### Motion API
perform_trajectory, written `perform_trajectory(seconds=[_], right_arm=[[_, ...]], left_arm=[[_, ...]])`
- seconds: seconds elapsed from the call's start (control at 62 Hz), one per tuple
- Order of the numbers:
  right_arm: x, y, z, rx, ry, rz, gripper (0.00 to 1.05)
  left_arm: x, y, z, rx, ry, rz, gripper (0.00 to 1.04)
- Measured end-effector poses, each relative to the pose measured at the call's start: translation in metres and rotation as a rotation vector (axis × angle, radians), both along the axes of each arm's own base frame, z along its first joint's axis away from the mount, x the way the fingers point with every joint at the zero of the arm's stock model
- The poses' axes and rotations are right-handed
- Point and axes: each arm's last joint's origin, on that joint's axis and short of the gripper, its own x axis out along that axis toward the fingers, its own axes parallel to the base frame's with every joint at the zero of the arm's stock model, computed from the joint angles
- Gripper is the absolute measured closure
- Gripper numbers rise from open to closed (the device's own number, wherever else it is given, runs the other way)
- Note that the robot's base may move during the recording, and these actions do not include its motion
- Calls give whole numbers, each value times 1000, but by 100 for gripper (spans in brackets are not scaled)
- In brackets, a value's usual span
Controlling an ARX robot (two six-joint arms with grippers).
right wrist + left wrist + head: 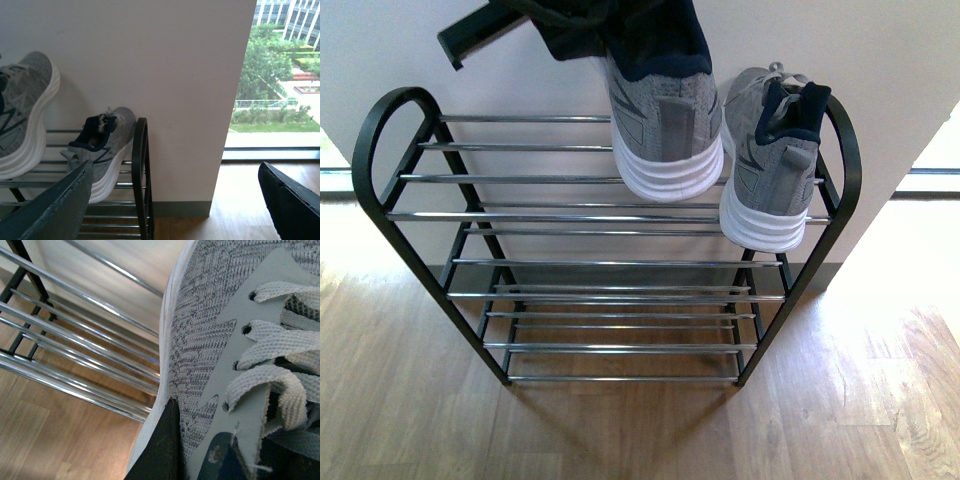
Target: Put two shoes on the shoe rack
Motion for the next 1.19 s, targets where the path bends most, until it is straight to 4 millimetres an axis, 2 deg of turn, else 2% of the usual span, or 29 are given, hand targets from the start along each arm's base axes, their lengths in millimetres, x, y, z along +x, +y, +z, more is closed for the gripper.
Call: perform_trajectory(seconds=[0.113,0.242,0.452,0.613,0.92,1.194], right_arm=[[0,0,0,0,0,0,9],[0,0,0,0,0,0,9],[0,0,0,0,0,0,9],[0,0,0,0,0,0,9],[0,0,0,0,0,0,9],[0,0,0,0,0,0,9]], left_arm=[[7,-4,-23,58,97,-60,104],[15,-10,-36,88,124,-114,104],[34,-24,-35,97,120,-225,104],[43,-32,-43,135,130,-266,104],[57,-31,-61,161,136,-270,104],[62,-28,-64,148,124,-240,104]])
